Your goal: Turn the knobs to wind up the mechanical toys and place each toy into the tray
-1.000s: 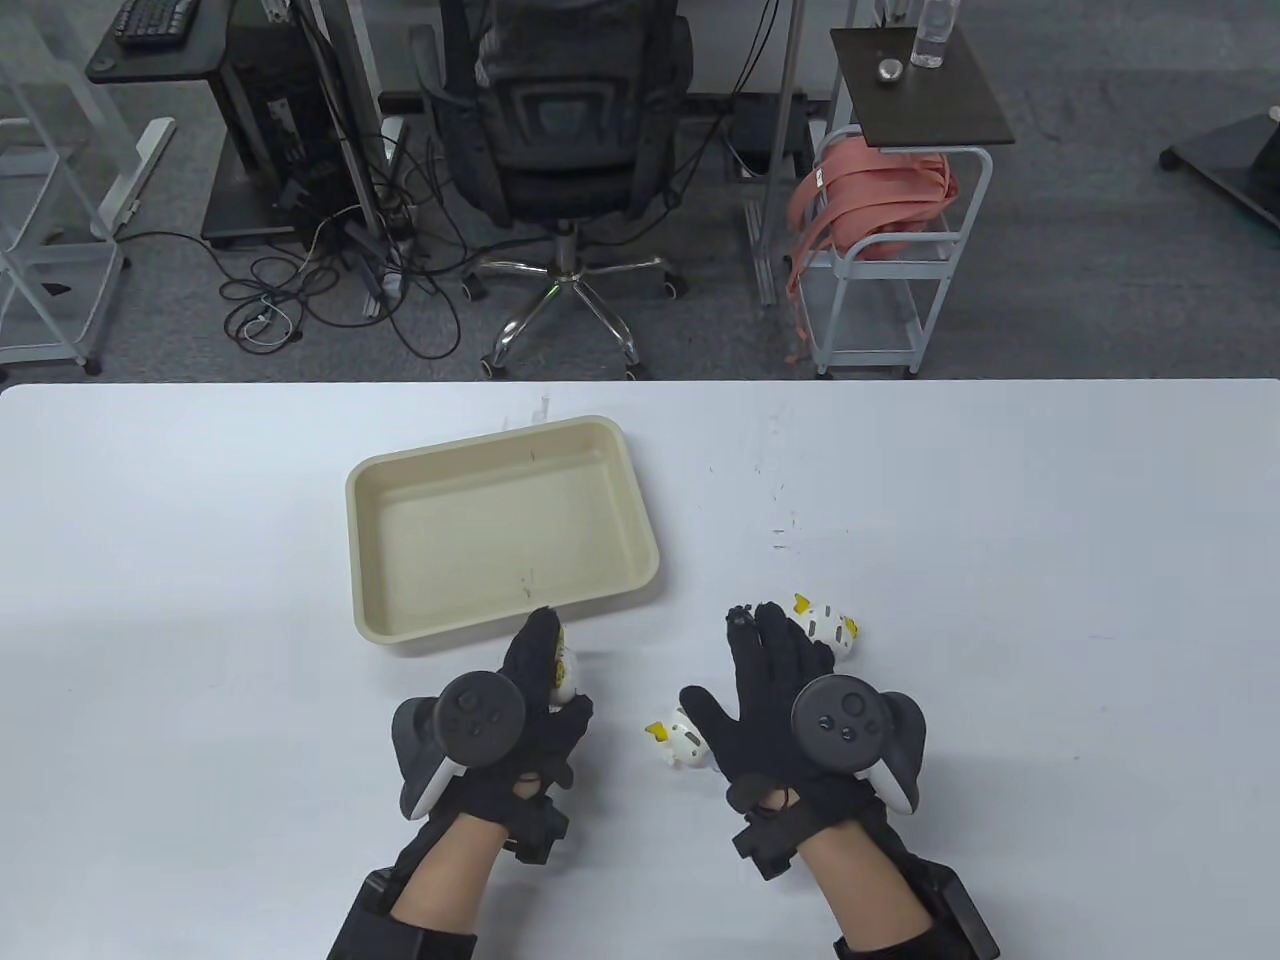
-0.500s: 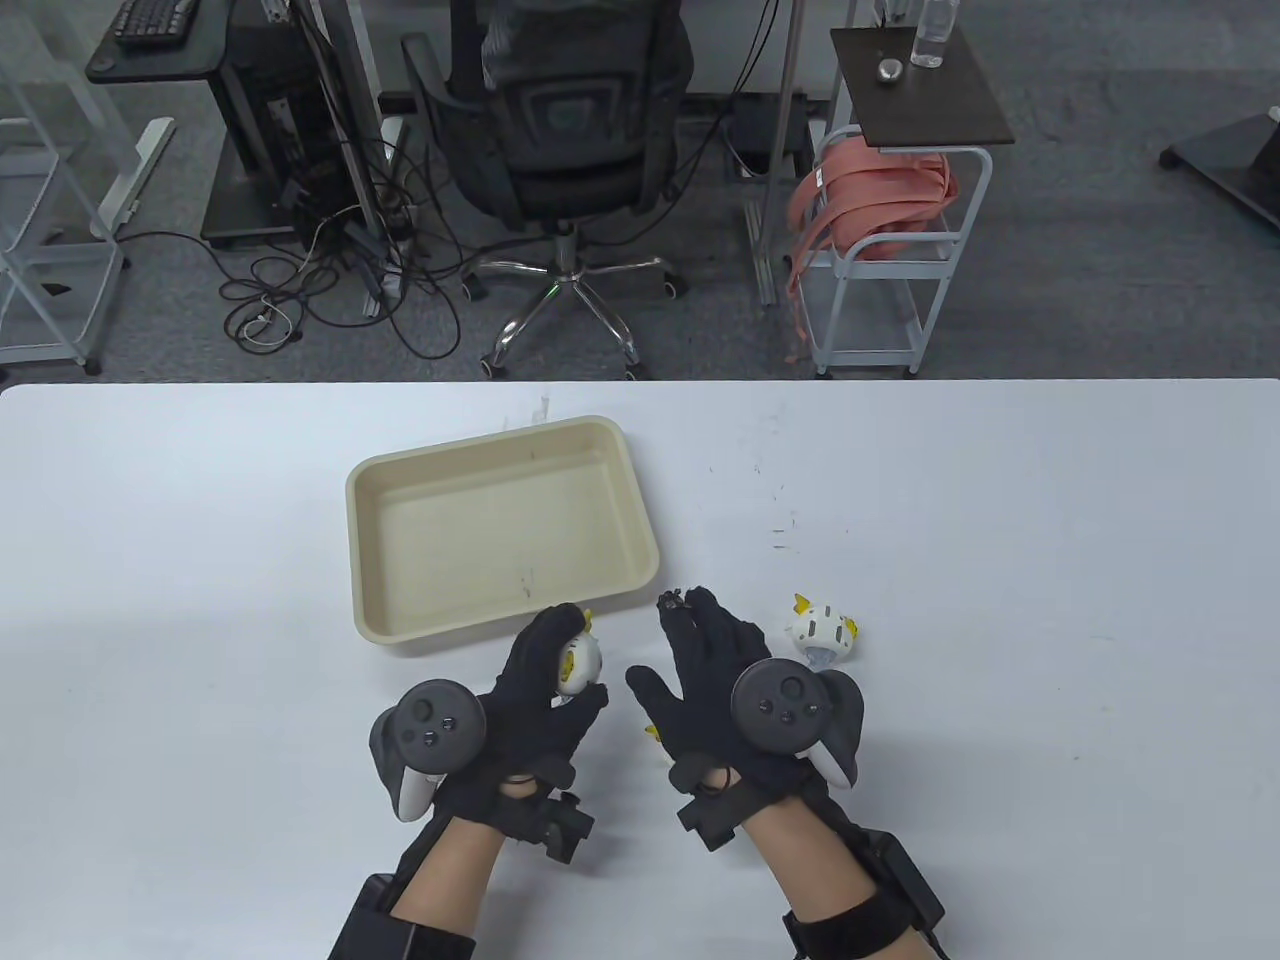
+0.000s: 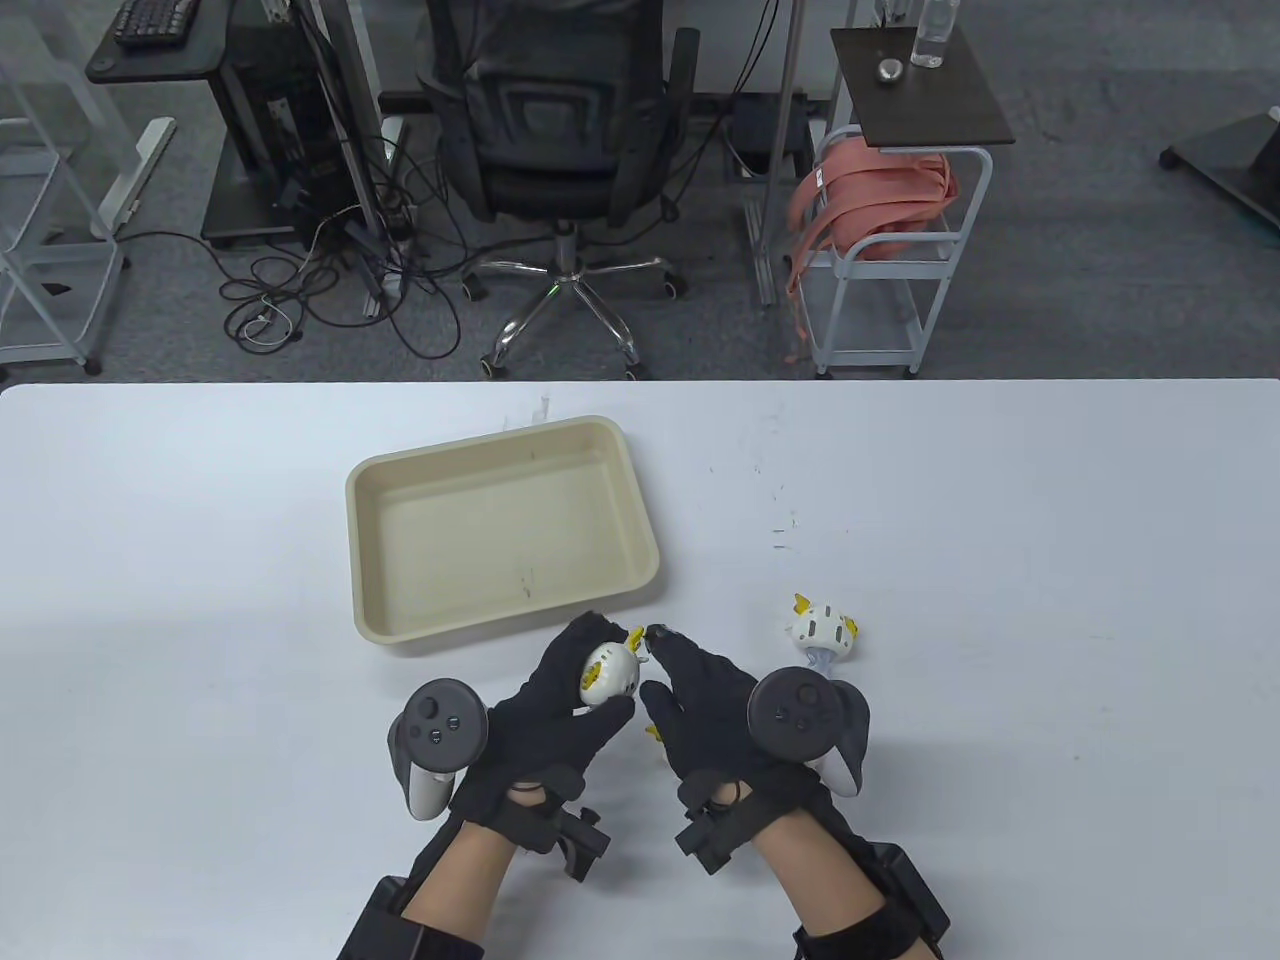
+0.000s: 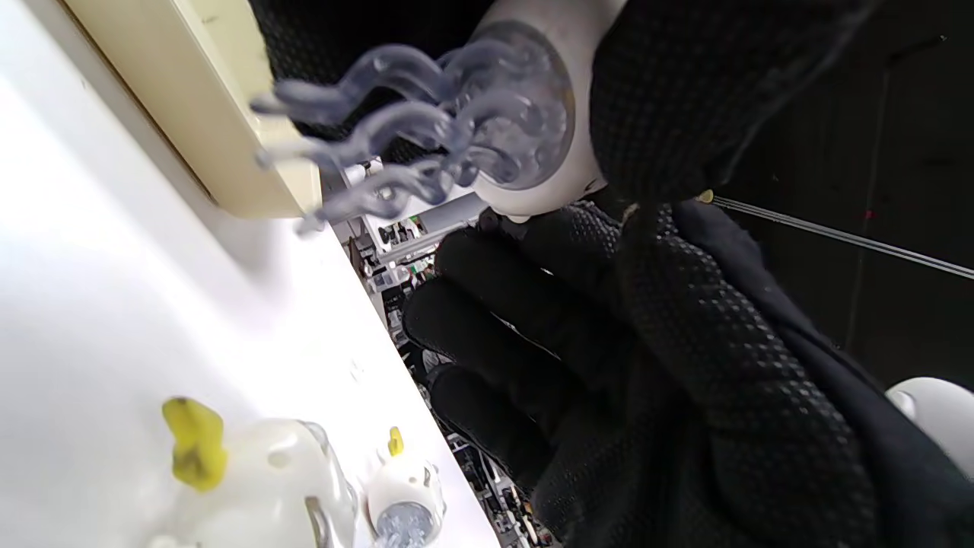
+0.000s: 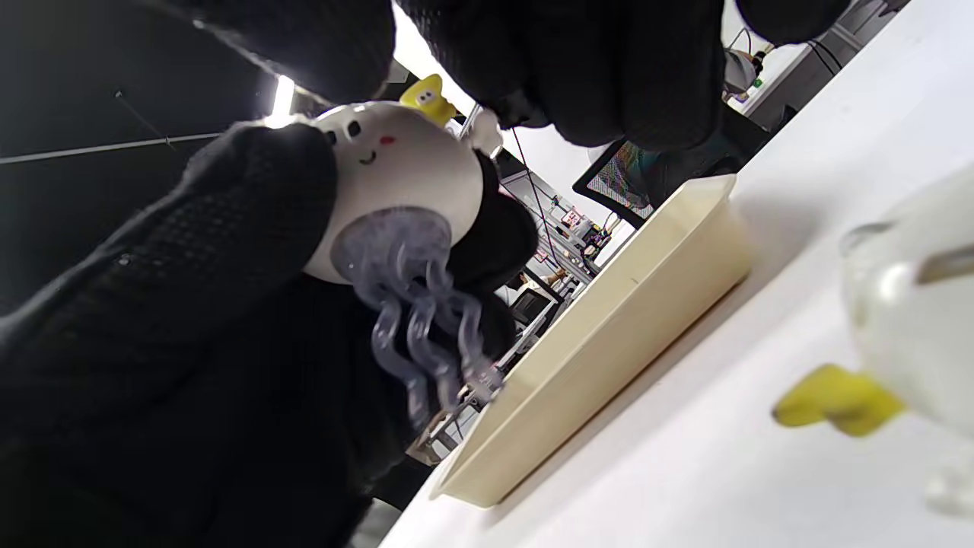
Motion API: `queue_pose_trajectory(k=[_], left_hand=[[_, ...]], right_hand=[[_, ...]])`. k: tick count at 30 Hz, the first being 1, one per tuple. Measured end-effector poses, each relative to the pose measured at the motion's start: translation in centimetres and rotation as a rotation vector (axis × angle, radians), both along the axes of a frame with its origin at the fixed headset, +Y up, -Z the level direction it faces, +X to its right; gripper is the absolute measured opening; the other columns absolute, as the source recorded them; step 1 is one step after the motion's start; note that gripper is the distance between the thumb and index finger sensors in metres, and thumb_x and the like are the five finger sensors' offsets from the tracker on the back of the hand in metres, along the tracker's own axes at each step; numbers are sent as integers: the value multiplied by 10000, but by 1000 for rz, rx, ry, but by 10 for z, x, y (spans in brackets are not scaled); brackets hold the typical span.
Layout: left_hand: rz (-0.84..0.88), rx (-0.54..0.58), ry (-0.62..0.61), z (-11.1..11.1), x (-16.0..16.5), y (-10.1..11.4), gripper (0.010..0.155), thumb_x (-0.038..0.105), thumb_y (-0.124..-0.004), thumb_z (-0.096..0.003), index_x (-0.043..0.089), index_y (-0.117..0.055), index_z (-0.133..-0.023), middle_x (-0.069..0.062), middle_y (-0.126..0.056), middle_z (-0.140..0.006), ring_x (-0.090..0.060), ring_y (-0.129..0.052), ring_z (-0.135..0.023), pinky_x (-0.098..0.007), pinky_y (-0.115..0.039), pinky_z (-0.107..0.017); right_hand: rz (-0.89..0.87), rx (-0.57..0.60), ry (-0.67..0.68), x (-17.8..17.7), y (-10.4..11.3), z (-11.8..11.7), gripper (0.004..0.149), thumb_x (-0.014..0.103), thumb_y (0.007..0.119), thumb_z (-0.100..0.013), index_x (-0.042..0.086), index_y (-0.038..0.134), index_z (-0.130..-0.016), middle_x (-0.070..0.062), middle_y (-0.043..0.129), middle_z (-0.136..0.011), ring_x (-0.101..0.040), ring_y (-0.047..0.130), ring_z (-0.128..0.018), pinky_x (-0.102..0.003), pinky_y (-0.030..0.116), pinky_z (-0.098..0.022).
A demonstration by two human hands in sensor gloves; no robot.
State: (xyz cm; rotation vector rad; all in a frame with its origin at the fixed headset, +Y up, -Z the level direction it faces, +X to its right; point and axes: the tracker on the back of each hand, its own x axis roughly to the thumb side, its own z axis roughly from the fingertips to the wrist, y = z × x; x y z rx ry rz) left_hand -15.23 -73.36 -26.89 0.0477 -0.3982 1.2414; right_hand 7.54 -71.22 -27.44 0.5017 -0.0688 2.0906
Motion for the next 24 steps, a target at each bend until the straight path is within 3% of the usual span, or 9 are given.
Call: queue_pose_trajectory(k=[6, 11, 24], left_hand=[[5, -5, -30, -1, 2, -3, 757, 396, -877, -474, 264, -497, -1115, -156, -655, -1101, -301, -893, -956, -404, -806, -694], [28, -43, -31, -4, 0, -10, 763, 424, -869, -481, 235, -489, -1115, -123, -714, -1088, -308, -941, -883, -466, -789, -654], [-20, -51, -3, -5, -3, -11, 768, 454, -899, -459, 246, -534, -1101, -93, -767, -1063, -290, -950, -853, -465, -792, -635]], right_hand=[[-32, 8, 12, 1, -2, 2, 673, 371, 681, -529, -52, 590, -1045, -341, 671, -1026, -513, 733, -856, -693, 512, -629], [-81, 9, 24, 0, -4, 2, 672, 366, 685, -529, -49, 586, -1049, -342, 664, -1029, -510, 724, -864, -685, 534, -621], [-82, 61, 5, 1, -1, 4, 634, 350, 698, -528, -25, 634, -1035, -325, 701, -1015, -497, 750, -844, -681, 544, -623]])
